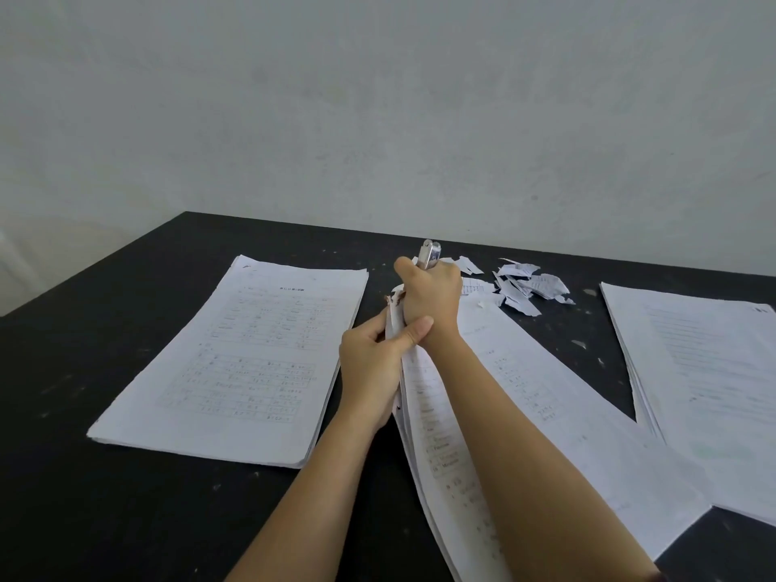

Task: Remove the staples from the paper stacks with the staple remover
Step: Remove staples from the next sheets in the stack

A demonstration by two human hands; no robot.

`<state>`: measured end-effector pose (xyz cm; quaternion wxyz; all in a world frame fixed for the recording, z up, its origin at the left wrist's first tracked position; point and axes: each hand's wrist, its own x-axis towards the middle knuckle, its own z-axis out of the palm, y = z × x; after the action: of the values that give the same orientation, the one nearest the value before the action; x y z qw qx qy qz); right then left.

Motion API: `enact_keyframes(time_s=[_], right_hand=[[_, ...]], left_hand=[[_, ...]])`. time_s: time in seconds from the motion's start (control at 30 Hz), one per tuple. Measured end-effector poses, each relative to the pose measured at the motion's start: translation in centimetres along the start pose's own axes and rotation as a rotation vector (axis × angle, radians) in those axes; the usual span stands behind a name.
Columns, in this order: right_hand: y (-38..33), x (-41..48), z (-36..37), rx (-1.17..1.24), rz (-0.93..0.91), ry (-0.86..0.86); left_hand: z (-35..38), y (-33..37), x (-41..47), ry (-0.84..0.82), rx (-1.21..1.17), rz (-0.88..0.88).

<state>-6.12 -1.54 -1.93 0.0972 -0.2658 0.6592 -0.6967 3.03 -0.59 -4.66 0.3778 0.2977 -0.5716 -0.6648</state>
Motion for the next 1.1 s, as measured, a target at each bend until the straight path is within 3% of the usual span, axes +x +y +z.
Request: enact_keyframes(time_s=[0.33, 0.5, 0.63, 0.77, 0.87, 0.97, 1.1], right_hand=[[0.7, 0.6, -0.1, -0.037, 0.0, 0.014], [0.7, 1.0, -0.3, -0.013, 0.114, -0.073], [-0.2, 1.2, -0.8, 0.193, 0.232, -0.013], [-1.4, 1.8, -1.9, 0.386, 0.211, 0.013], [-1.9, 2.2, -3.3, 0.073, 0.164, -0.132], [-1.8, 2.0, -4.8, -0.303, 0.141, -0.414], [-2.4, 1.6, -5.3, -0.529, 0.099, -0.597]], left_hand=[[-0.5, 0.0, 0.0, -0.022, 0.017, -0.004], [0.1, -0.2, -0.1, 0.098, 0.007, -0.053], [0.5, -0.3, -0.3, 0.189, 0.006, -0.102], [-0.3, 0.1, 0.6, 0.197, -0.102, -0.315], [-1.1, 0.3, 0.9, 0.141, -0.244, -0.389], [-1.4, 0.6, 0.9, 0.091, -0.335, -0.401], [-1.5, 0.7, 0.8, 0.096, -0.319, -0.364]])
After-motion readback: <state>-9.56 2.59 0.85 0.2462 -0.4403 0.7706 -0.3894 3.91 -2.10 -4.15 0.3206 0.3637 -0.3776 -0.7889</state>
